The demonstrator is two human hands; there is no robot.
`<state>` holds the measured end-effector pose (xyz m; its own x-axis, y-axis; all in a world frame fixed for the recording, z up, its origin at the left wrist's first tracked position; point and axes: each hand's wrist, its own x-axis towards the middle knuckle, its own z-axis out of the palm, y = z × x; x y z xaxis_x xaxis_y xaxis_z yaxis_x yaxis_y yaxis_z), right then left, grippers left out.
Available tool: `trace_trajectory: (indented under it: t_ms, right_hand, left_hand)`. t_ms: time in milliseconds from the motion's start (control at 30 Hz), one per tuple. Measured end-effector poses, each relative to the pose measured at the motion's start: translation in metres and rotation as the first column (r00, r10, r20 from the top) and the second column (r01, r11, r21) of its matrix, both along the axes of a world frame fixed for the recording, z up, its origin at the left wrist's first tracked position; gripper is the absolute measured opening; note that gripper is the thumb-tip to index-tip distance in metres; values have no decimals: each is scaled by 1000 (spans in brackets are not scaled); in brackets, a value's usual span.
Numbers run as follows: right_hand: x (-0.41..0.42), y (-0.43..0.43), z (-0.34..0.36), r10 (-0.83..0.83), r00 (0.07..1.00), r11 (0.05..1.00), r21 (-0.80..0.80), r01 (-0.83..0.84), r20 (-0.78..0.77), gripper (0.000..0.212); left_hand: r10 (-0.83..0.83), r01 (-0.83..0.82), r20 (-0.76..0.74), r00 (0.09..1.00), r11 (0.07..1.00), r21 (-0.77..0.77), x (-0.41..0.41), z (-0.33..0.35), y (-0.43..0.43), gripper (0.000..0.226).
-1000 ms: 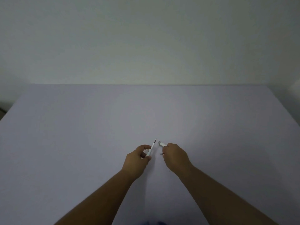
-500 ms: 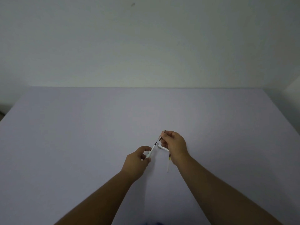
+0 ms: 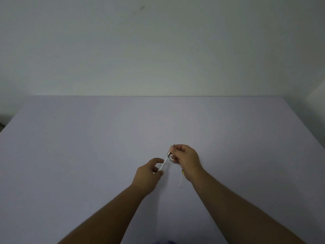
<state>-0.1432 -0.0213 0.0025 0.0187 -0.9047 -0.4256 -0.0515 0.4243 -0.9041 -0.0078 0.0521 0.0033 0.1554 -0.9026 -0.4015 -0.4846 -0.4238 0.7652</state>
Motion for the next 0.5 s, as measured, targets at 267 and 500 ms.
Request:
trace_trajectory:
  t_ms: [267, 500]
  right_hand:
    - [3, 10, 7, 198, 980, 980, -18, -199, -26, 17]
    - [1, 5, 12, 277, 943, 960, 14, -280, -186, 21]
  left_hand:
    - [74, -75, -28, 997, 997, -18, 1, 2, -3, 12]
    - [87, -87, 1, 996, 996, -34, -2, 9, -7, 10]
